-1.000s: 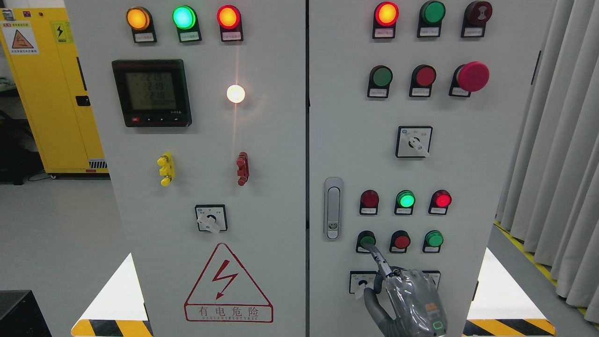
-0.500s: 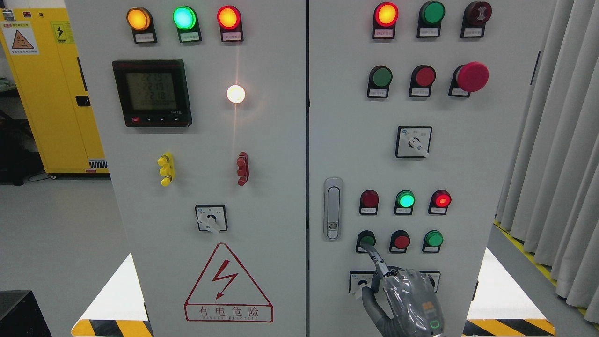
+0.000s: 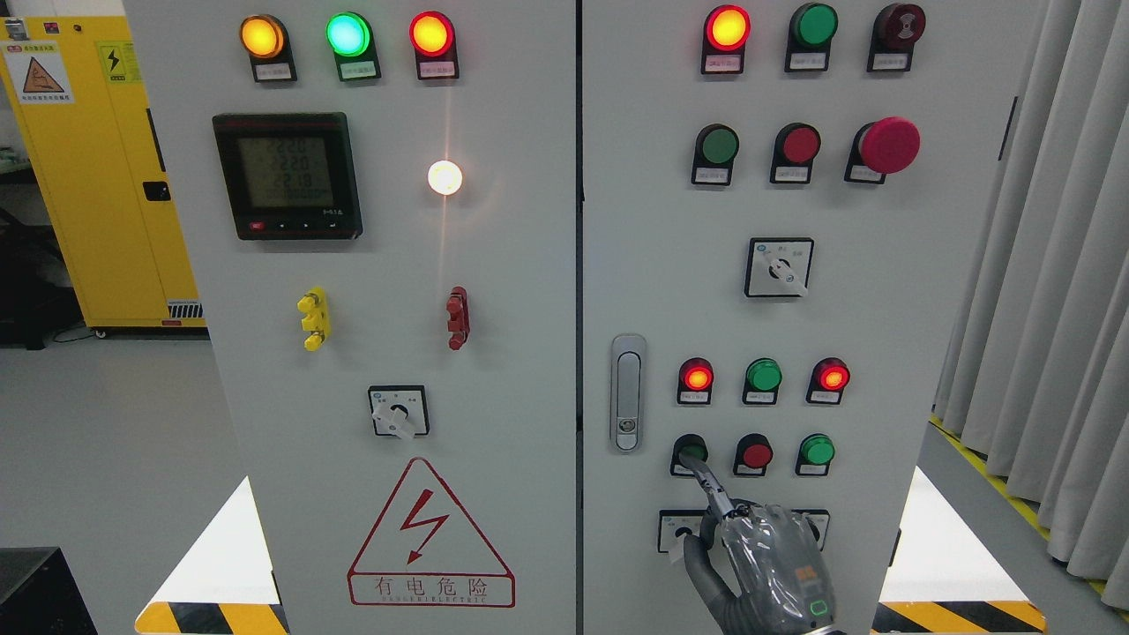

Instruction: Press green start button

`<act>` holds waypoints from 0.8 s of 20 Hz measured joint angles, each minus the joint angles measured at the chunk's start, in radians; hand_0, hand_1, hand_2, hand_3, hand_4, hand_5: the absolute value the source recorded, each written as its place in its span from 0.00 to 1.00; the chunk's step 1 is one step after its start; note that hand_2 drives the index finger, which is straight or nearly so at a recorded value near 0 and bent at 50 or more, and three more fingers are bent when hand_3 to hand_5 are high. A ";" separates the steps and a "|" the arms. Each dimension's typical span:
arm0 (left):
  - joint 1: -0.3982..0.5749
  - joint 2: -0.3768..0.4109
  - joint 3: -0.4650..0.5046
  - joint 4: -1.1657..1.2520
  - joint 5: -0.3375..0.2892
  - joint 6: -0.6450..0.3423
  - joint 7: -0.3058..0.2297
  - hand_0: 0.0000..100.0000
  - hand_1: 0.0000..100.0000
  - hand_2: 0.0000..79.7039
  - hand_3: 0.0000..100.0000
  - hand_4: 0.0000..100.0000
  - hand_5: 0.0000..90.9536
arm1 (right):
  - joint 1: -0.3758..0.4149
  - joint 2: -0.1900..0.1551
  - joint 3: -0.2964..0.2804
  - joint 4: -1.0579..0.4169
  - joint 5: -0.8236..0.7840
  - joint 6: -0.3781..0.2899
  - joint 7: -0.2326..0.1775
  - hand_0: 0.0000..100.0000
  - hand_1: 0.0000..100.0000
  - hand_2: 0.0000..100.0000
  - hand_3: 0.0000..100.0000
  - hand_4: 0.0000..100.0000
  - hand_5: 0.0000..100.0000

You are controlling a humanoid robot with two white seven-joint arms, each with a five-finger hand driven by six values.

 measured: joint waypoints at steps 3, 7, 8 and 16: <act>0.000 0.000 0.000 0.000 0.000 0.000 0.000 0.12 0.56 0.00 0.00 0.00 0.00 | -0.001 0.000 -0.006 0.005 -0.002 -0.001 -0.003 0.73 0.95 0.00 0.75 0.83 0.88; 0.000 0.000 0.000 0.000 0.000 0.000 0.000 0.12 0.56 0.00 0.00 0.00 0.00 | 0.004 0.001 -0.013 0.004 -0.008 -0.003 -0.009 0.76 0.96 0.00 0.75 0.82 0.89; 0.000 0.000 0.000 0.000 0.000 0.000 0.000 0.12 0.56 0.00 0.00 0.00 0.00 | 0.009 0.001 -0.014 0.001 -0.014 -0.004 -0.009 0.77 0.96 0.00 0.75 0.82 0.89; 0.000 0.000 0.000 0.000 0.000 0.000 0.000 0.12 0.56 0.00 0.00 0.00 0.00 | 0.055 0.001 0.002 -0.041 -0.088 -0.016 -0.015 0.80 0.96 0.00 0.75 0.82 0.87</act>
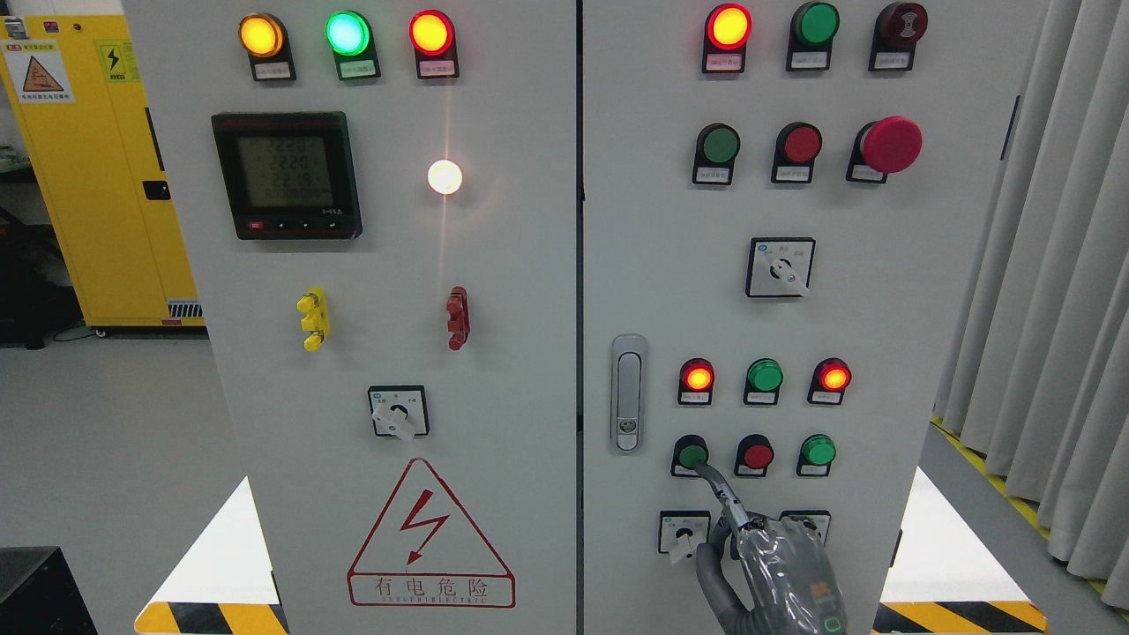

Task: Press green start button
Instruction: 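Release the button and pull the right hand back from the panel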

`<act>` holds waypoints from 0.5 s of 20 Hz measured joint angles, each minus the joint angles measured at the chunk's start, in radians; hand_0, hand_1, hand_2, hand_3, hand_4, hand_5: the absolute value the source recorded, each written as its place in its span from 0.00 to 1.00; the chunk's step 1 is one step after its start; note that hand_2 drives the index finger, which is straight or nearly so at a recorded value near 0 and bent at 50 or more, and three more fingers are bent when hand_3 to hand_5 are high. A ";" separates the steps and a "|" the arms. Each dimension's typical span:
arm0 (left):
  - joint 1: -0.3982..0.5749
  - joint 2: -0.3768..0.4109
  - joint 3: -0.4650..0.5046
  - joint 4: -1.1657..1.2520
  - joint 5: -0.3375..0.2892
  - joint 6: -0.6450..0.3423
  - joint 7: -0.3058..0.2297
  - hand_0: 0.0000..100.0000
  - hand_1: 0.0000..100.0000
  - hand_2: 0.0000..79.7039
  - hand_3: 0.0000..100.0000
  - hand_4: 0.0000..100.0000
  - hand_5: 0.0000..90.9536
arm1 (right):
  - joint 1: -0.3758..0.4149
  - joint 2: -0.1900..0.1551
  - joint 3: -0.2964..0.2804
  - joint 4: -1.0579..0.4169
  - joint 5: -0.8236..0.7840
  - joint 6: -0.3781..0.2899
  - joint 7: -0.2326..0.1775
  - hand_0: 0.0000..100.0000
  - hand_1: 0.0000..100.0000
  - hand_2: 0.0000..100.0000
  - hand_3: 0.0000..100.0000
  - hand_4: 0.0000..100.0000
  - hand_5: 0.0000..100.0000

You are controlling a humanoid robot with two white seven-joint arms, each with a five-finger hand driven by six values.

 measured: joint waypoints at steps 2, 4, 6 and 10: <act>0.000 0.000 0.000 0.000 0.000 0.000 0.000 0.12 0.56 0.00 0.00 0.00 0.00 | 0.007 0.000 0.004 -0.015 -0.013 -0.012 -0.013 0.80 0.96 0.00 0.75 0.82 0.86; 0.000 0.000 0.000 0.000 0.000 0.000 0.000 0.12 0.56 0.00 0.00 0.00 0.00 | 0.015 0.000 0.008 -0.029 -0.029 -0.027 -0.019 0.78 0.95 0.00 0.61 0.66 0.70; 0.000 0.000 0.000 0.000 0.000 0.000 0.000 0.12 0.56 0.00 0.00 0.00 0.00 | 0.024 0.000 0.012 -0.042 -0.065 -0.039 -0.022 0.73 0.90 0.00 0.46 0.48 0.52; 0.000 0.000 0.000 0.000 0.000 0.000 0.000 0.12 0.56 0.00 0.00 0.00 0.00 | 0.053 0.000 0.038 -0.069 -0.246 -0.040 -0.018 0.71 0.86 0.00 0.24 0.27 0.24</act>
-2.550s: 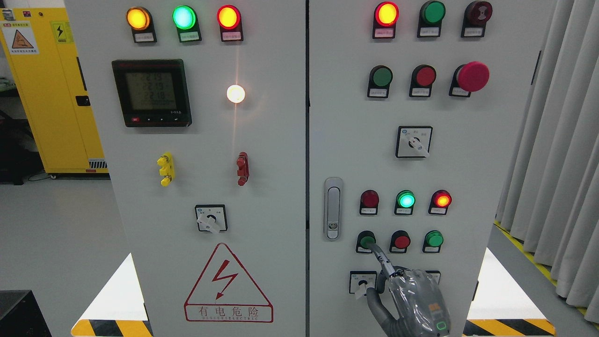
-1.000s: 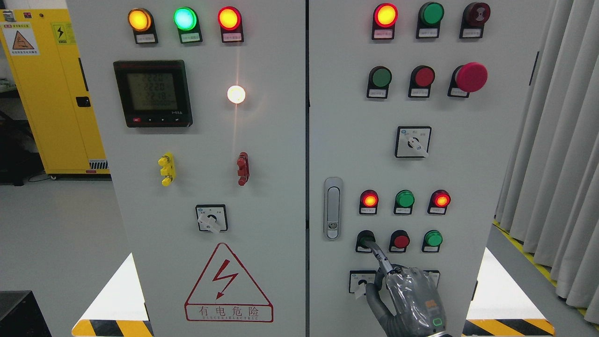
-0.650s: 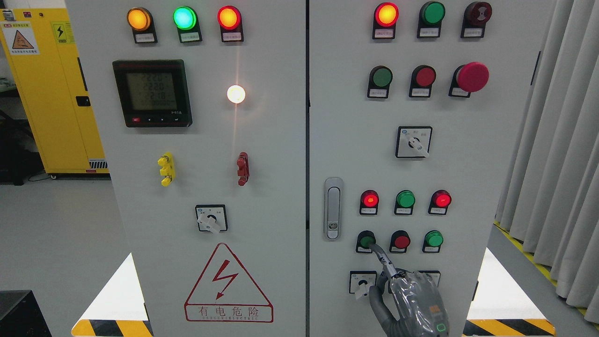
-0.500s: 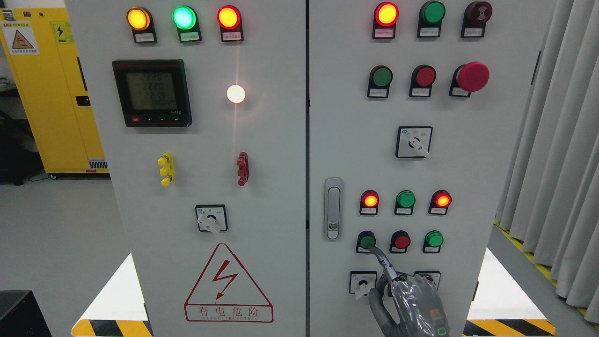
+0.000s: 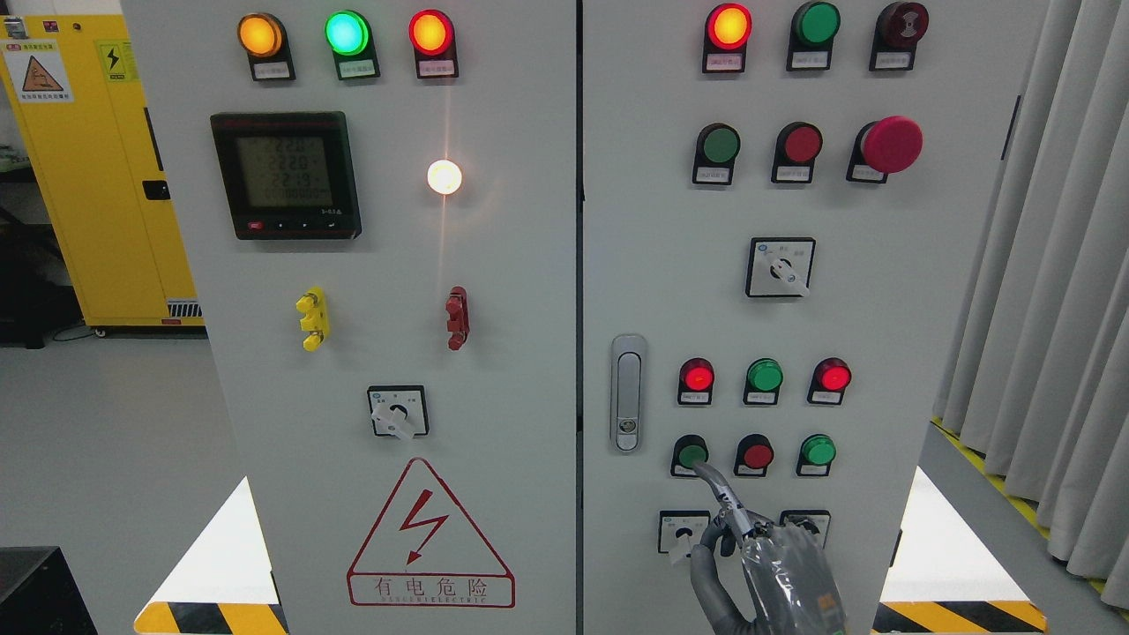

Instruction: Press green start button

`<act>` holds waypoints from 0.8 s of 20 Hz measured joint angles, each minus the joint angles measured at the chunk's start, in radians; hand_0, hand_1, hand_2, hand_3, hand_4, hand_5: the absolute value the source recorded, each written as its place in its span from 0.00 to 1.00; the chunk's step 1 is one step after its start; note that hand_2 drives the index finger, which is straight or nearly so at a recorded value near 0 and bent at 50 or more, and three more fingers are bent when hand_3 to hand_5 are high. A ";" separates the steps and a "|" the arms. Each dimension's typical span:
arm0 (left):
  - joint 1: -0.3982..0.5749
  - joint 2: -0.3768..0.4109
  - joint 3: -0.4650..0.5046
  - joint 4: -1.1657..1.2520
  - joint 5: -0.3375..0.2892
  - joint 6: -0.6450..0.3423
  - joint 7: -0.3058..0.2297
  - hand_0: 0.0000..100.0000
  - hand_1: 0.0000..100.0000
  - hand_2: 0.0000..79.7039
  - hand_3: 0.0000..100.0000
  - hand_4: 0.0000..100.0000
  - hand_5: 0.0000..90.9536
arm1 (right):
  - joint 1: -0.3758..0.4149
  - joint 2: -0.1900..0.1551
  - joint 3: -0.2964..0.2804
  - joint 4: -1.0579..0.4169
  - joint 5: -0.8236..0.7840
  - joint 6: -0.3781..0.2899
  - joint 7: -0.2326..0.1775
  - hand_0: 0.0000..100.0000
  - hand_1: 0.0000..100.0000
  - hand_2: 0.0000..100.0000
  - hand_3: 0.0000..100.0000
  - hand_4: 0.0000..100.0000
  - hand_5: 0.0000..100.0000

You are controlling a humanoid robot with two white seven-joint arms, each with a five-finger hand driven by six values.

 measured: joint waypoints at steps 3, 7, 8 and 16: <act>0.000 0.000 0.000 0.000 0.000 0.000 0.000 0.12 0.56 0.00 0.00 0.00 0.00 | 0.034 -0.001 0.028 -0.032 -0.190 0.038 0.029 0.77 0.81 0.00 0.13 0.17 0.13; 0.000 0.000 0.000 0.000 0.000 0.000 0.000 0.12 0.56 0.00 0.00 0.00 0.00 | 0.086 -0.003 0.060 -0.083 -0.434 0.098 0.050 0.75 0.72 0.00 0.04 0.08 0.07; 0.000 0.000 0.000 0.000 0.000 0.000 0.000 0.12 0.56 0.00 0.00 0.00 0.00 | 0.095 -0.003 0.066 -0.093 -0.482 0.104 0.059 0.74 0.71 0.00 0.04 0.08 0.06; 0.000 0.000 0.000 0.000 0.000 0.000 0.000 0.12 0.56 0.00 0.00 0.00 0.00 | 0.133 -0.020 0.107 -0.151 -0.664 0.118 0.077 0.67 0.70 0.00 0.03 0.06 0.04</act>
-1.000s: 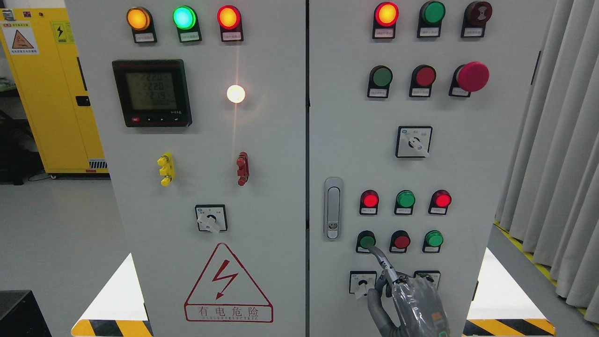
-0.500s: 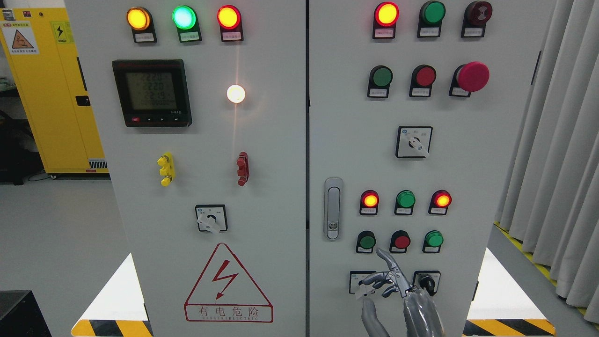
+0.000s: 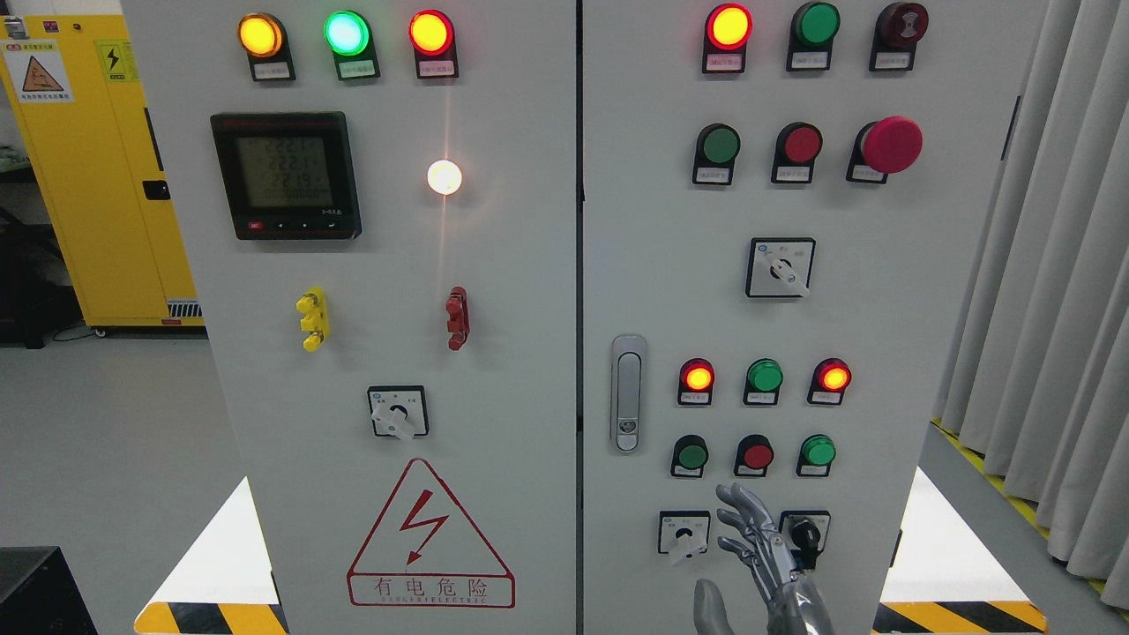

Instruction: Press green start button

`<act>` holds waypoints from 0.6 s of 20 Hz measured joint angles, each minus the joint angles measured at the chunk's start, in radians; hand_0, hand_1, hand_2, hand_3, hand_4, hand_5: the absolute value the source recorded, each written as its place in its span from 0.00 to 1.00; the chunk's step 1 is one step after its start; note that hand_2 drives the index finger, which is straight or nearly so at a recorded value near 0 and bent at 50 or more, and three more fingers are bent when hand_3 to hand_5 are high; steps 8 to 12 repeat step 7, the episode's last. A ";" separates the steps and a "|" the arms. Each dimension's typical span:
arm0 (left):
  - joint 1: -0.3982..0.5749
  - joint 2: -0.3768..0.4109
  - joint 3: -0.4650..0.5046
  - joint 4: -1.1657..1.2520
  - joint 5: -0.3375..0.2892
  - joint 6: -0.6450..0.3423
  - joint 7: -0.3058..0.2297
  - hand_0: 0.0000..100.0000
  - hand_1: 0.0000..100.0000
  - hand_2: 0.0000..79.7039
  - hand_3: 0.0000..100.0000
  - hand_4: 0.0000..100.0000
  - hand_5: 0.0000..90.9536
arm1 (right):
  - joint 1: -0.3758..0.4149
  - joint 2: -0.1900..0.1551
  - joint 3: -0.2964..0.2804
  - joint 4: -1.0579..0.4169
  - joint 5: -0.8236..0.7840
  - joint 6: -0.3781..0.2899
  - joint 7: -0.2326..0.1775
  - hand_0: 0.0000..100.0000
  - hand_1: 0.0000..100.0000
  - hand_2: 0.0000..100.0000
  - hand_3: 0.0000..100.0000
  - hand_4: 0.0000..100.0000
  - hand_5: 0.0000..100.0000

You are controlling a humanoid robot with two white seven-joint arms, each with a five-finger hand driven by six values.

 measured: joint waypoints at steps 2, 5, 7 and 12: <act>0.000 0.000 0.000 0.000 0.000 0.000 0.000 0.12 0.56 0.00 0.00 0.00 0.00 | 0.004 -0.005 0.008 -0.008 -0.018 0.001 0.001 0.66 0.70 0.00 0.03 0.06 0.04; 0.000 0.000 0.000 0.000 0.000 0.000 0.000 0.12 0.56 0.00 0.00 0.00 0.00 | 0.007 -0.011 0.018 -0.018 -0.033 0.001 0.002 0.63 0.69 0.00 0.04 0.06 0.04; 0.000 0.000 0.000 0.000 0.000 0.000 0.000 0.12 0.56 0.00 0.00 0.00 0.00 | 0.008 -0.014 0.023 -0.022 -0.038 0.001 0.004 0.63 0.69 0.00 0.04 0.06 0.04; 0.000 0.000 0.000 0.000 0.000 0.000 0.000 0.12 0.56 0.00 0.00 0.00 0.00 | 0.008 -0.014 0.023 -0.022 -0.038 0.001 0.004 0.63 0.69 0.00 0.04 0.06 0.04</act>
